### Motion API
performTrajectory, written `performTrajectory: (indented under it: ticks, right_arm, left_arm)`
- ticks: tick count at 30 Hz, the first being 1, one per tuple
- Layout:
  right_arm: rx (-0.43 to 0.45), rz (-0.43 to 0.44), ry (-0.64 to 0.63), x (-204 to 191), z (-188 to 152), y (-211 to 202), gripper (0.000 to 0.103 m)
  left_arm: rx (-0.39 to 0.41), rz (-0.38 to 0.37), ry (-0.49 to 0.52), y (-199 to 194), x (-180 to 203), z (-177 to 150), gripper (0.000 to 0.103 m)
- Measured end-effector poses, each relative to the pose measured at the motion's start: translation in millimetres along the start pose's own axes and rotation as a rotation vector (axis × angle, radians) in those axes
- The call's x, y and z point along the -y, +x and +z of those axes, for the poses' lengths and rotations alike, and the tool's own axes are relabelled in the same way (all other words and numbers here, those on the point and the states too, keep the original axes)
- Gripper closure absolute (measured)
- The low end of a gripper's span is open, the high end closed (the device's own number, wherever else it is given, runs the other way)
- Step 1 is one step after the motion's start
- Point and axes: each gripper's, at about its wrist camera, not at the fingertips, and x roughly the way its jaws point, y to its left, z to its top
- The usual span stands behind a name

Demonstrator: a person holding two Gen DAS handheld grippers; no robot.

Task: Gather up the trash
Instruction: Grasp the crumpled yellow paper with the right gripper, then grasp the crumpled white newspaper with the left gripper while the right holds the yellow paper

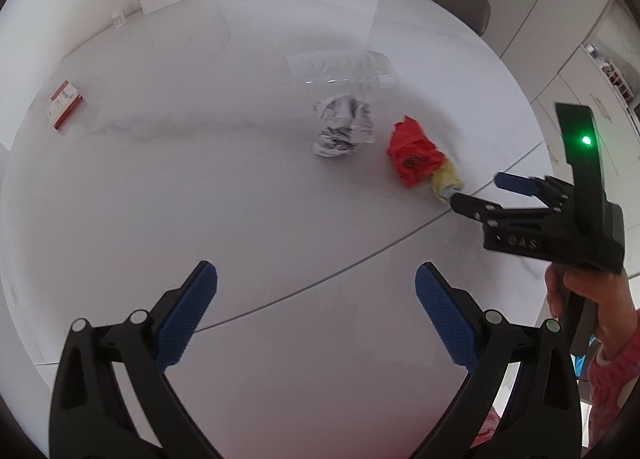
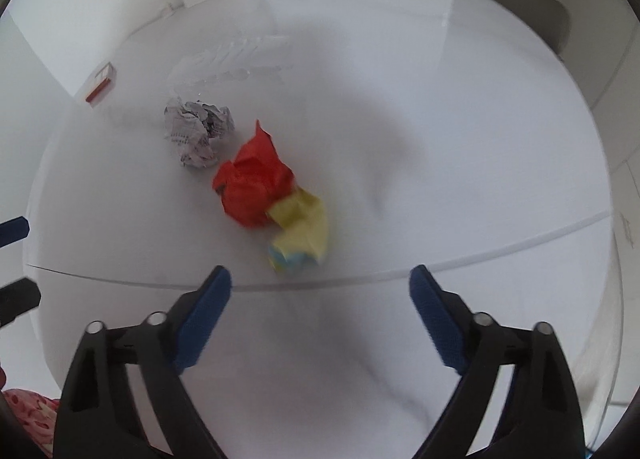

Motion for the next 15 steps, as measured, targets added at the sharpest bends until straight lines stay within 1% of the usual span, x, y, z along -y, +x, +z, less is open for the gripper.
performTrajectory:
  ticks: [1, 2, 5, 6, 7, 9, 15]
  right_arm:
    - [-0.011, 0.001, -0.012, -2, 3, 5, 0.023]
    - [-0.02, 0.001, -0.023, -4, 4, 9, 0.024]
    - [-0.043, 0.006, -0.055, -8, 5, 16, 0.037]
    - [-0.047, 0.007, -0.063, -8, 5, 18, 0.045]
    - [-0.051, 0.009, -0.068, -8, 5, 19, 0.056]
    - [-0.056, 0.009, -0.072, -6, 6, 19, 0.068]
    - [-0.048, 0.03, -0.028, 10, 3, 7, 0.07]
  left_arm:
    - [-0.005, -0.001, -0.003, 3, -2, 1, 0.008]
    - [-0.008, -0.002, -0.004, 4, 0, 3, 0.008]
    - [-0.012, -0.008, -0.005, 12, 1, 10, 0.008]
    - [-0.011, -0.011, -0.004, 15, 2, 13, 0.008]
    - [-0.011, -0.013, -0.003, 16, 1, 16, 0.008]
    - [-0.008, -0.02, 0.001, 20, 4, 22, 0.008]
    - [0.007, -0.053, -0.005, 39, 18, 51, 0.008]
